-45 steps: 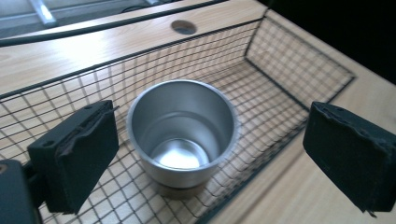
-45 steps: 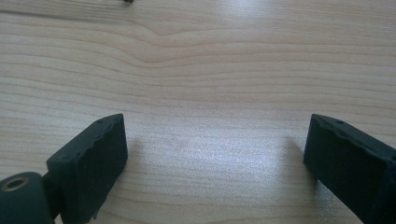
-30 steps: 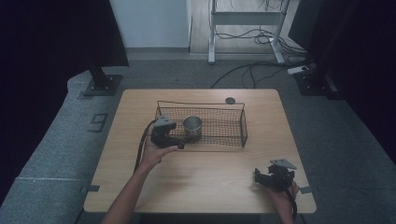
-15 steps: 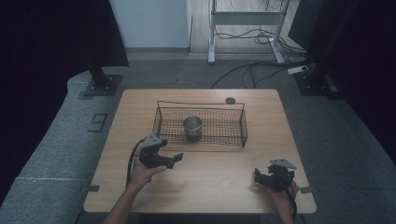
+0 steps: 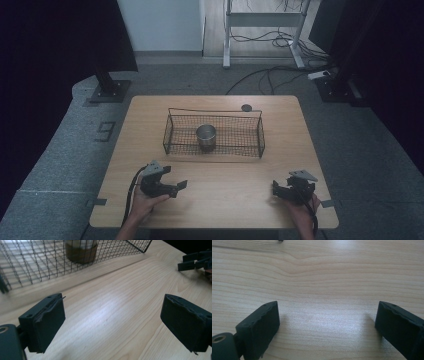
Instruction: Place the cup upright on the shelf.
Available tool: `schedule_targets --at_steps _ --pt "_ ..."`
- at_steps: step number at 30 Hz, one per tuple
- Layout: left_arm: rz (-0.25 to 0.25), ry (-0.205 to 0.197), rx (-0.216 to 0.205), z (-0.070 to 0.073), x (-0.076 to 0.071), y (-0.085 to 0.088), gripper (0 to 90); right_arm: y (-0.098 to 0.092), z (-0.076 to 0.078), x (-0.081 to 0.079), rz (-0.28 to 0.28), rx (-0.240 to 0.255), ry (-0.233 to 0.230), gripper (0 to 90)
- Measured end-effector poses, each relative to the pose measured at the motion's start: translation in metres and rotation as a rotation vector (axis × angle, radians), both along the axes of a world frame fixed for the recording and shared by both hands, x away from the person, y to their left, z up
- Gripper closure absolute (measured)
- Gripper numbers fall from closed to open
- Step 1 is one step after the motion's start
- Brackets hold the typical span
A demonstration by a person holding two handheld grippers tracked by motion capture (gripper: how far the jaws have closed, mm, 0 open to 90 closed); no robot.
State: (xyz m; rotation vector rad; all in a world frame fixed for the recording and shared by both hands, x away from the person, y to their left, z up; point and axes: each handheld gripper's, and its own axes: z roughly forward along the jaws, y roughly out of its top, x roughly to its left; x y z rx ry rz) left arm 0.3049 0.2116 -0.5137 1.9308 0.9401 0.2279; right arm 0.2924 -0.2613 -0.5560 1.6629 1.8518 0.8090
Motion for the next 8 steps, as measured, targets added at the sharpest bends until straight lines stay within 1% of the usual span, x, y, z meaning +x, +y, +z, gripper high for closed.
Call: schedule_targets --at_steps 2,4,8 --pt "0.004 0.001 0.006 -0.0016 -0.0002 0.0027 5.7 0.0003 -0.0001 0.0002 -0.004 -0.001 0.0 5.1" --pt "0.009 0.002 -0.002 -0.002 -0.0003 0.0055 5.8 0.0004 -0.0001 0.0002 -0.005 -0.001 0.0 5.1" --pt "0.015 0.005 -0.006 -0.0032 0.0002 0.0066 5.9 0.0004 -0.0002 0.0006 -0.006 -0.002 0.001 3.9"
